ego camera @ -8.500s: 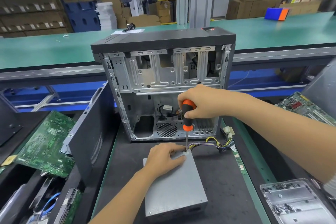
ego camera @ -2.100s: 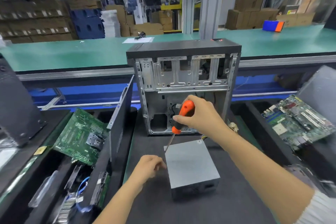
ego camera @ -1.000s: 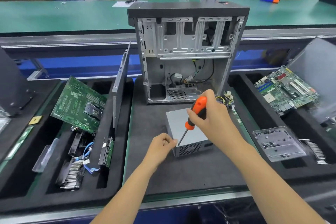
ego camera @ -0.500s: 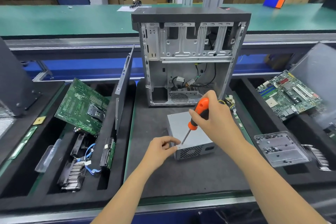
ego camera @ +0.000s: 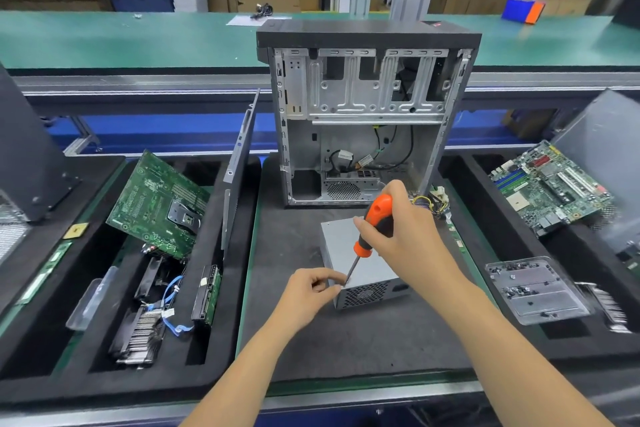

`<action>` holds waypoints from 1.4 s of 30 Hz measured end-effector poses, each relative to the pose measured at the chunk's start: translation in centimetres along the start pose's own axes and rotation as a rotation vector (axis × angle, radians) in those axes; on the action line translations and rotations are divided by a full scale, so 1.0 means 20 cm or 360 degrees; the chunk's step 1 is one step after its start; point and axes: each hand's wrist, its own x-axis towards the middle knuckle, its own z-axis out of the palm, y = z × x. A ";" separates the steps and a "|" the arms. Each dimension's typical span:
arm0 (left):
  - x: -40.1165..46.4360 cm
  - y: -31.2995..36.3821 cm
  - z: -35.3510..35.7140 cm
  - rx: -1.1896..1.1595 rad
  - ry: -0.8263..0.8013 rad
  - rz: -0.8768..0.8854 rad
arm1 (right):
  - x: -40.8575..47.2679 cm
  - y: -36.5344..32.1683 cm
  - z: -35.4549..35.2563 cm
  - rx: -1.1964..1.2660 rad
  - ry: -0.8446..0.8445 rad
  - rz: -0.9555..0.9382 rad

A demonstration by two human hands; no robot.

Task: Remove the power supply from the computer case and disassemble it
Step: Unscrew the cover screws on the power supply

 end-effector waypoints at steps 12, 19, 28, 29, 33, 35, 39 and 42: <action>0.01 0.02 -0.02 -0.0010 -0.0079 0.0027 | 0.12 -0.13 -0.06 -0.0619 -0.0374 0.0064; 0.06 0.17 -0.08 -0.0221 -0.0219 0.0196 | 0.19 -0.17 -0.16 -0.0716 -0.0812 -0.0004; 0.07 0.22 -0.06 -0.0286 -0.0261 0.0230 | 0.26 -0.27 -0.20 -0.1012 -0.1355 -0.0224; 0.07 0.22 -0.06 -0.0275 -0.0216 0.0201 | 0.27 -0.28 -0.21 -0.1080 -0.1253 -0.0139; 0.10 0.24 -0.05 -0.0170 -0.0201 0.0137 | 0.32 -0.28 -0.16 -0.1766 -0.0955 -0.0193; 0.11 0.25 -0.07 -0.0186 -0.0275 0.0148 | 0.33 -0.28 -0.16 -0.1707 -0.1093 -0.0302; 0.11 0.28 -0.09 -0.0319 -0.0322 0.0212 | 0.32 -0.29 -0.23 -0.1453 -0.1482 -0.0454; 0.11 0.29 -0.09 -0.0263 -0.0326 0.0239 | 0.31 -0.29 -0.25 -0.1427 -0.1601 -0.0434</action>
